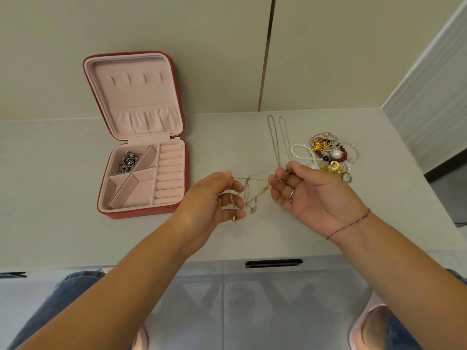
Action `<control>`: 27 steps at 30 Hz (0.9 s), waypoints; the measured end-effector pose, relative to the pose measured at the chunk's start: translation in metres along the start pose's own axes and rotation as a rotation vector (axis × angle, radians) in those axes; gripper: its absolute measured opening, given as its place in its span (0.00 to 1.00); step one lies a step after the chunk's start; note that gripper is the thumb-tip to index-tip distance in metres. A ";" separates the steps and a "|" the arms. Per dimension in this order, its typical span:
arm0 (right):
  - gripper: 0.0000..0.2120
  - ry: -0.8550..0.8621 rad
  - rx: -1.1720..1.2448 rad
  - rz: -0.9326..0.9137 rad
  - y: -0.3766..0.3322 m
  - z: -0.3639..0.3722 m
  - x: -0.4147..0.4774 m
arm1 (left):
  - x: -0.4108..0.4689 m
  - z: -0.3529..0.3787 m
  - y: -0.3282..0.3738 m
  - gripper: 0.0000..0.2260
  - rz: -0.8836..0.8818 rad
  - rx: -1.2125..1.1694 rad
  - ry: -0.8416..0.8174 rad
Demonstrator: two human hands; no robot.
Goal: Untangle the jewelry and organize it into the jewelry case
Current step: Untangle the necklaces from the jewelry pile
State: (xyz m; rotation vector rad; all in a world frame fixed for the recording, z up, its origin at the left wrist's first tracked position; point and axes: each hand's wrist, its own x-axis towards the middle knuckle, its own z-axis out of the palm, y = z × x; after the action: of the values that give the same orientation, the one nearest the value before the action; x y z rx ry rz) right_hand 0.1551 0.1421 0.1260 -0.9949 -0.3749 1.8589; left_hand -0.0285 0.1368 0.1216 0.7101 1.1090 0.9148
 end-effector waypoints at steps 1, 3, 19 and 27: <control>0.02 0.003 0.021 -0.003 -0.001 0.000 0.000 | 0.001 -0.001 0.000 0.14 0.001 -0.019 0.010; 0.03 0.013 0.047 -0.004 -0.002 -0.001 0.001 | 0.003 -0.003 0.001 0.18 0.000 -0.063 0.022; 0.06 -0.135 -0.405 0.055 0.001 0.003 -0.008 | 0.009 -0.011 0.002 0.20 0.019 -0.099 0.050; 0.03 -0.071 -0.005 0.004 -0.002 -0.002 -0.001 | 0.015 -0.011 -0.004 0.13 0.002 -0.028 0.185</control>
State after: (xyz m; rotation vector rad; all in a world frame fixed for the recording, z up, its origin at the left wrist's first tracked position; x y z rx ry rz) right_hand 0.1579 0.1415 0.1266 -0.9355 -0.4204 1.9012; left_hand -0.0351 0.1487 0.1081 0.6124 1.2555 1.0111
